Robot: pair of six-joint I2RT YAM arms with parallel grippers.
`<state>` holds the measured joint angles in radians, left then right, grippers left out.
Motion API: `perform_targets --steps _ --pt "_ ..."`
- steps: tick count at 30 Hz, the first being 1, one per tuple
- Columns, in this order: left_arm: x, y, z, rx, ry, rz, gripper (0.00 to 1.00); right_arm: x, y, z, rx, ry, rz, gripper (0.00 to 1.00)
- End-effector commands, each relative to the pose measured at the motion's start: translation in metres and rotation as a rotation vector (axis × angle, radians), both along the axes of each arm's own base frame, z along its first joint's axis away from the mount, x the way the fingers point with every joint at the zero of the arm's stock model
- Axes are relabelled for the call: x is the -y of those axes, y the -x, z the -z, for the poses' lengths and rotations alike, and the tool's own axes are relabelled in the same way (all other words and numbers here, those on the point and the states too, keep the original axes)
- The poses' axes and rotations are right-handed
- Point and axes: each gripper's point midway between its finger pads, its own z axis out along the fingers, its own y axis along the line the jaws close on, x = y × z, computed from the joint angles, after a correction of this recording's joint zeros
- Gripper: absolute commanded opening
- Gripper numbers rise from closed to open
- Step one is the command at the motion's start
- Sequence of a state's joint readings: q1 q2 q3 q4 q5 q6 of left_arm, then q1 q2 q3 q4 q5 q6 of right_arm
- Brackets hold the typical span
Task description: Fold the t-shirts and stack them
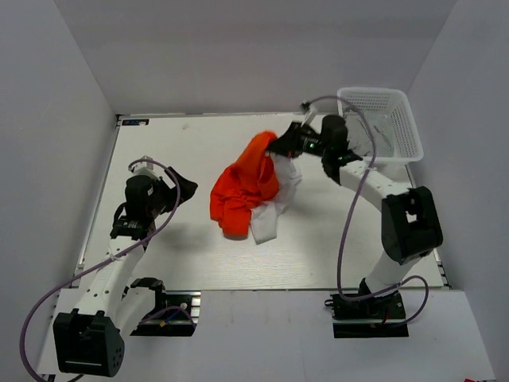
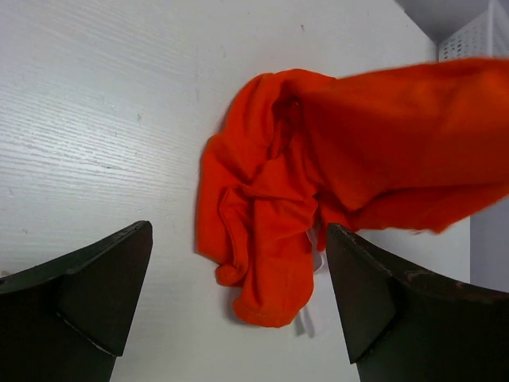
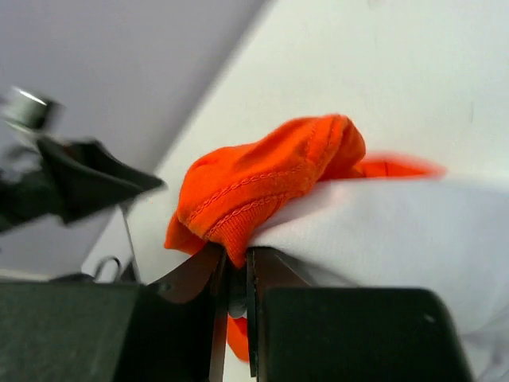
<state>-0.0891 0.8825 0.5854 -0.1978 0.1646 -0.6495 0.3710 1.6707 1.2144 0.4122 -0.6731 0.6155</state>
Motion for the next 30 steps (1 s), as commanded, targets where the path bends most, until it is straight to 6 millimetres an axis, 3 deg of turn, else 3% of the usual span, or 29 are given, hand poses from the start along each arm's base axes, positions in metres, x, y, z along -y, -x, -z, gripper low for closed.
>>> perform_targets --steps 1,2,4,6,8,9,11,13,14,15,16,17,18,20,21,22,26,27,28,29,30 --pt "0.002 -0.005 0.005 -0.006 0.010 0.000 1.00 -0.021 0.008 0.081 -0.020 0.081 -0.032 0.00" --pt "0.004 -0.005 0.007 -0.014 0.006 0.014 1.00 -0.028 0.017 0.099 -0.044 0.107 -0.068 0.00" --pt "0.006 -0.006 0.016 -0.043 0.008 0.022 1.00 -0.032 0.019 0.154 -0.154 0.213 -0.066 0.00" --pt "0.005 -0.007 0.020 -0.042 -0.002 0.027 1.00 -0.036 0.025 0.174 -0.195 0.246 -0.081 0.05" --pt "0.007 -0.007 0.023 -0.052 -0.006 0.043 1.00 -0.039 0.022 0.169 -0.151 0.257 -0.082 0.23" --pt "0.007 -0.007 0.024 -0.050 -0.014 0.047 1.00 -0.039 0.022 0.157 -0.125 0.260 -0.070 0.41" --pt "0.006 -0.007 0.027 -0.058 -0.022 0.051 1.00 -0.032 0.015 0.156 -0.084 0.319 -0.012 0.64" --pt "0.006 -0.011 0.021 -0.036 -0.029 0.055 1.00 -0.025 0.016 0.137 -0.025 0.340 0.035 0.90" --pt "0.006 -0.011 0.021 -0.036 -0.029 0.055 1.00 -0.018 0.017 0.138 -0.029 0.375 0.059 0.90" --pt "0.006 -0.013 0.018 -0.030 -0.037 0.059 1.00 -0.010 0.015 0.120 0.009 0.383 0.111 0.90" --pt "0.006 -0.013 0.016 -0.032 -0.037 0.059 1.00 -0.004 0.024 0.129 -0.019 0.423 0.113 0.90" --pt "0.006 -0.013 0.016 -0.032 -0.037 0.059 1.00 0.002 0.024 0.126 -0.011 0.436 0.130 0.90" --pt "0.011 -0.013 0.013 -0.022 -0.022 0.086 1.00 0.012 0.024 0.113 0.028 0.452 0.176 0.90" --pt "0.016 -0.016 0.005 0.013 -0.010 0.106 1.00 0.022 0.031 0.115 0.013 0.504 0.197 0.90" --pt "0.016 -0.016 0.005 0.014 -0.010 0.107 1.00 0.030 0.031 0.095 0.055 0.501 0.235 0.90" --pt "0.018 -0.016 0.007 0.004 -0.005 0.117 1.00 0.034 0.036 0.099 0.053 0.516 0.239 0.90" --pt "0.017 -0.013 0.014 -0.022 -0.014 0.122 1.00 0.033 0.045 0.077 0.143 0.548 0.233 0.90" --pt "0.015 -0.014 0.015 -0.022 -0.019 0.112 1.00 0.089 0.133 0.155 -0.269 0.891 0.075 0.90" --pt "0.015 -0.014 0.015 -0.022 -0.019 0.112 1.00 0.027 0.051 0.072 0.166 0.584 0.196 0.90" --pt "0.015 -0.014 0.015 -0.022 -0.019 0.112 1.00 0.016 0.054 0.079 0.169 0.595 0.164 0.90" --pt "0.014 -0.013 0.017 -0.033 -0.024 0.104 1.00 0.005 0.056 0.070 0.189 0.590 0.139 0.90"
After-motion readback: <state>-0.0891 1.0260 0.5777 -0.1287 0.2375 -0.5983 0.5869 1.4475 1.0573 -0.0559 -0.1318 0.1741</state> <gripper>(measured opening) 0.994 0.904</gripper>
